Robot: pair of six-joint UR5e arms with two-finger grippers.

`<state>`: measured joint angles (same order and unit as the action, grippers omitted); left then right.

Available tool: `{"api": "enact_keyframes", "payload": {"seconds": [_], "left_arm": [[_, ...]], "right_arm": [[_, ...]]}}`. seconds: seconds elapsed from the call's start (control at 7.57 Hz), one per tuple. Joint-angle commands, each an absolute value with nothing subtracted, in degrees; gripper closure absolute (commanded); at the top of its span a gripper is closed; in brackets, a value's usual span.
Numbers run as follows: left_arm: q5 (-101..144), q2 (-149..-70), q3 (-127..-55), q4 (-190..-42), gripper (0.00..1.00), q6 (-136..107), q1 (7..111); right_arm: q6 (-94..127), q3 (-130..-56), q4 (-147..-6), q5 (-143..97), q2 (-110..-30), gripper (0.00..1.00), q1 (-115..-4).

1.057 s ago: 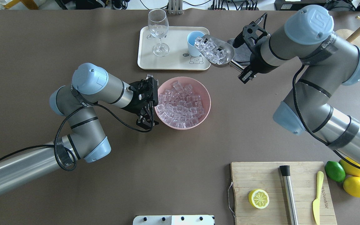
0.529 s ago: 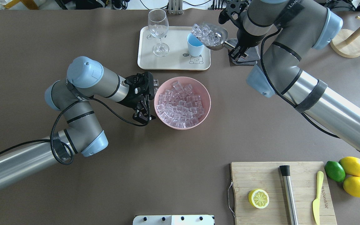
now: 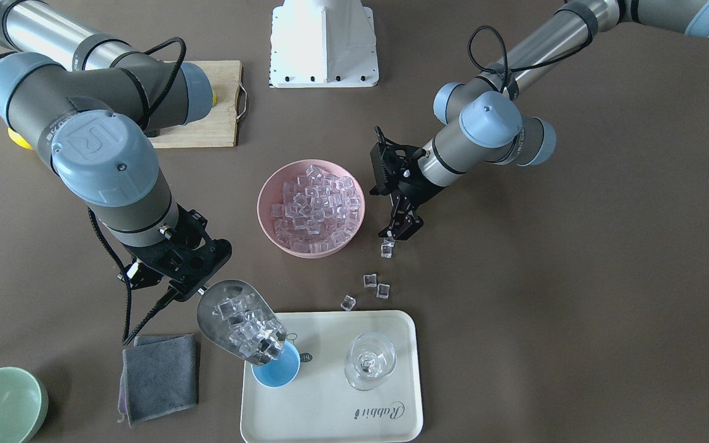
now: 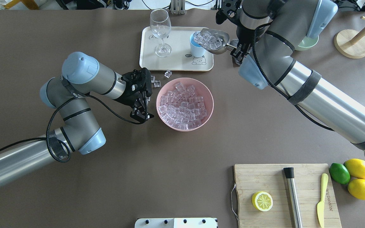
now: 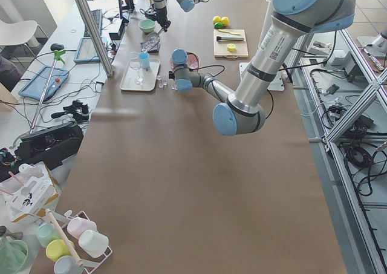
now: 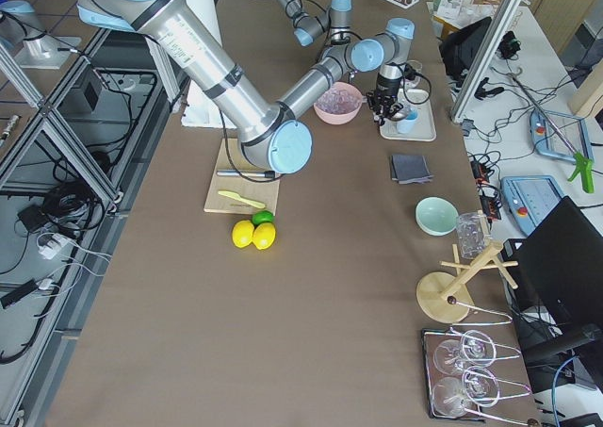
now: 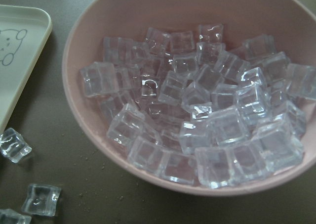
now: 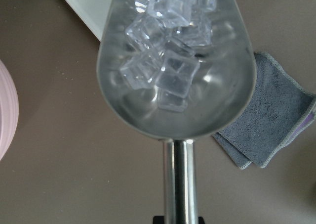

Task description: Put ice in cup with scoop

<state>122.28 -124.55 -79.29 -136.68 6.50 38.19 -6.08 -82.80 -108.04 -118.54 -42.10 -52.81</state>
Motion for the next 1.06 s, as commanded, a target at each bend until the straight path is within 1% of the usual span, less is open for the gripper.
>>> {"api": "enact_keyframes", "payload": {"seconds": [0.0, 0.13, 0.26, 0.53, 0.66, 0.79, 0.93], "left_arm": [[124.97, -121.83, -83.81, -131.96, 0.02, 6.5, 40.77], [125.07, -118.95, -89.33, -127.75, 0.02, 6.5, 41.22], [124.89, -116.39, -93.73, -123.44, 0.02, 6.42, 42.7], [124.54, -114.97, -100.34, -109.24, 0.02, 5.72, 46.47], [124.37, -114.09, -103.07, -100.55, 0.02, 5.71, 49.19], [124.71, -113.04, -103.97, -95.76, 0.02, 5.63, 52.79], [125.06, -110.94, -105.63, -96.24, 0.02, 5.8, 56.3]], "right_arm": [[-7.56, -79.12, -111.18, -118.92, -39.12, 1.0, -54.67], [-7.56, -77.1, -111.44, -119.0, -37.28, 1.0, -54.67], [-7.56, -76.82, -113.71, -119.0, -35.53, 1.0, -54.58], [-7.91, -76.38, -116.18, -118.3, -34.28, 1.0, -54.14], [-10.43, -74.98, -116.8, -117.78, -33.84, 1.0, -54.14], [-11.85, -74.8, -117.68, -116.38, -33.75, 1.0, -53.97], [-12.04, -74.71, -117.86, -115.85, -33.66, 1.0, -53.53]]}}
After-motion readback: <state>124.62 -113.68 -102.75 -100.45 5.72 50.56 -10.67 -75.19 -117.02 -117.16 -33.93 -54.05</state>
